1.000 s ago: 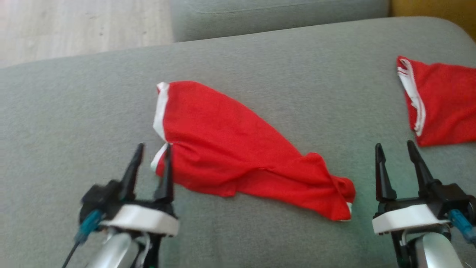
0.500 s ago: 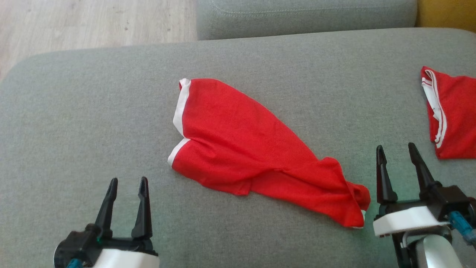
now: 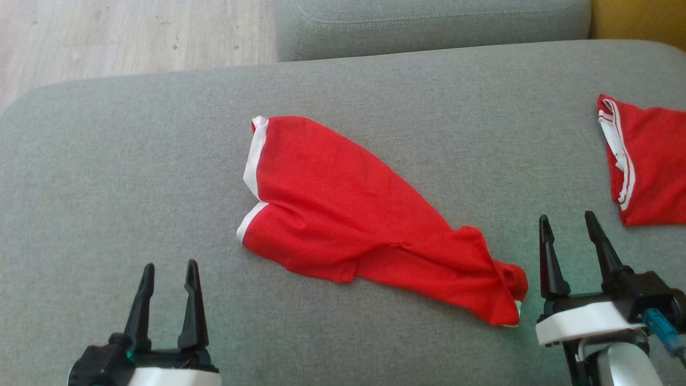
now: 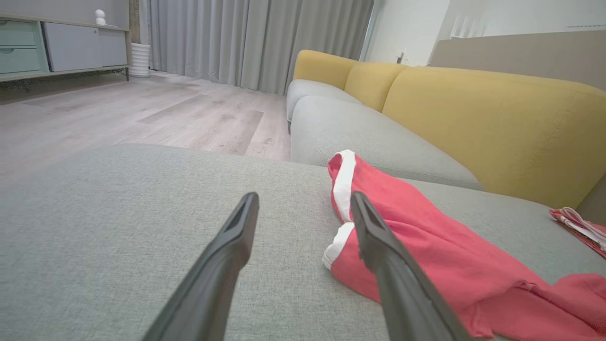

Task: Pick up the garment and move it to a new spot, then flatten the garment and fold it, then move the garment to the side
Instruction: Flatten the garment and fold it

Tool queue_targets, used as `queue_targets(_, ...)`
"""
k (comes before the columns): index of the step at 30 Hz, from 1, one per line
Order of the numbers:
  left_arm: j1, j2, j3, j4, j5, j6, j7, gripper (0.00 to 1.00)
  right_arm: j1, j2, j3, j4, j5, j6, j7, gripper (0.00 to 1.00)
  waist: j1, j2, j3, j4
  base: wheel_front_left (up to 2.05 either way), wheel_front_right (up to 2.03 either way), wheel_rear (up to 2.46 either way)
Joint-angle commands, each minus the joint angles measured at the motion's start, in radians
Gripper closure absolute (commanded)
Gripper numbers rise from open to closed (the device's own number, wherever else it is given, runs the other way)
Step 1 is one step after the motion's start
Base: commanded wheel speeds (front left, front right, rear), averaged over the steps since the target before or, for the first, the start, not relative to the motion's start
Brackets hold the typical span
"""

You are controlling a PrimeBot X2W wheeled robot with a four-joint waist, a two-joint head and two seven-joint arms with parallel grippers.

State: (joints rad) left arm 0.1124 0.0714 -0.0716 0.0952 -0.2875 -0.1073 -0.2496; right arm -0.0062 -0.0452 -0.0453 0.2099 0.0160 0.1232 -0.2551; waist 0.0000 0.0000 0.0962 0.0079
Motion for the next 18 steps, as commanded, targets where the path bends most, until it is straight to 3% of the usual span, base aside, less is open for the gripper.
queue_targets(1,-0.022,-0.004,0.041,-0.024,0.010,-0.008,-0.012,0.00,-0.014,-0.005,0.025,-0.030,-0.008,0.008,-0.007,0.00,0.0000,0.0000,0.001,0.000,0.00,0.00,0.00)
queue_targets(14,-0.035,-0.018,0.074,-0.020,0.027,-0.022,-0.012,0.00,-0.023,-0.005,0.018,-0.035,-0.007,0.008,-0.007,0.00,0.0000,0.0000,0.021,-0.003,0.00,0.00,0.00)
queue_targets(18,-0.067,-0.019,0.039,0.006,0.023,-0.023,-0.012,0.00,-0.040,-0.005,0.019,-0.043,-0.009,0.008,-0.007,0.00,0.0000,0.0000,0.049,-0.009,0.00,0.00,0.00)
